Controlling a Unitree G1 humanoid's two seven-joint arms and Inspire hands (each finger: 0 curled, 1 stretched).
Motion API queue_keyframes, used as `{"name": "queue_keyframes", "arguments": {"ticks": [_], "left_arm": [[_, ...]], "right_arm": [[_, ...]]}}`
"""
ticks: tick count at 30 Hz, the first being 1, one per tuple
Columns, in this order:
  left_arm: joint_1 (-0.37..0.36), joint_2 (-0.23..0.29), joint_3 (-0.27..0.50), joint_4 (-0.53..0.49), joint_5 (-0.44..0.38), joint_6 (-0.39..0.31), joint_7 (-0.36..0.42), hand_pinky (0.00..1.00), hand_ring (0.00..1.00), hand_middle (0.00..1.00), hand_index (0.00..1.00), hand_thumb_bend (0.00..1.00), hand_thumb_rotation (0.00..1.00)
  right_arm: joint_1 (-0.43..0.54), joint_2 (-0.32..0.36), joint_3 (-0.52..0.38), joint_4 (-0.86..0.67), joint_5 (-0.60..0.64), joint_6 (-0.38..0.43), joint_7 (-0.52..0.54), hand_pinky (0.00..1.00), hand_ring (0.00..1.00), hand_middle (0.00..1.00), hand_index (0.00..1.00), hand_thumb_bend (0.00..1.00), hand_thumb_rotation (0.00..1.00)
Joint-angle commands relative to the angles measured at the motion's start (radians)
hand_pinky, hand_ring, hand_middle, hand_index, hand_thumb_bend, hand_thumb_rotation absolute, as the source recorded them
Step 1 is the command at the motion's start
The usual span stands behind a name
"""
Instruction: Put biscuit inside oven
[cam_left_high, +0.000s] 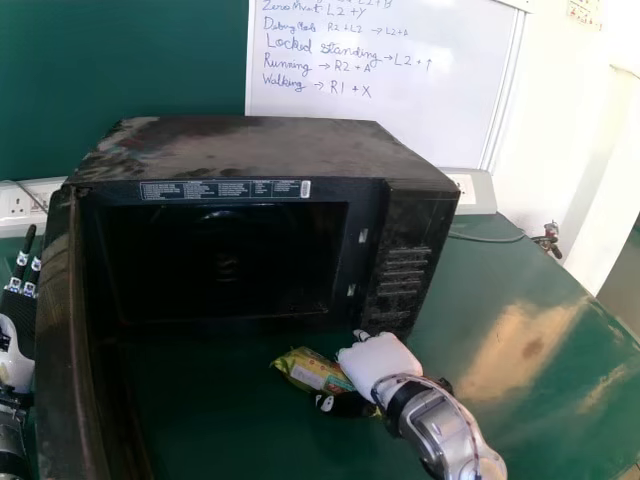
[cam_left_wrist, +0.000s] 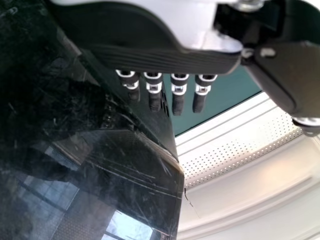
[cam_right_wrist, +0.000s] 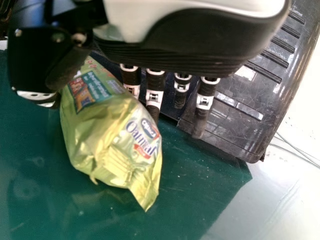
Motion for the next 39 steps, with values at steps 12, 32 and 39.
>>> {"name": "queue_keyframes", "arguments": {"ticks": [12, 32, 39], "left_arm": [[0.041, -0.048, 0.004, 0.058, 0.007, 0.01, -0.018, 0.0, 0.29, 0.74, 1.0, 0.11, 1.0], [0.042, -0.045, 0.004, 0.058, 0.007, 0.007, -0.03, 0.0, 0.26, 0.74, 1.0, 0.11, 1.0], [0.049, -0.047, 0.005, 0.051, 0.006, 0.016, -0.011, 0.0, 0.26, 0.72, 1.0, 0.09, 1.0]], "right_arm": [[0.058, -0.015, -0.059, 0.02, 0.085, -0.077, -0.305, 0.75, 0.59, 0.6, 0.65, 0.71, 0.01], [0.075, 0.032, -0.097, 0.1, 0.232, -0.159, -0.638, 0.67, 0.56, 0.48, 0.51, 0.53, 0.0], [0.076, 0.009, -0.085, 0.037, 0.203, -0.089, -0.414, 0.72, 0.62, 0.56, 0.49, 0.53, 0.07]]}}
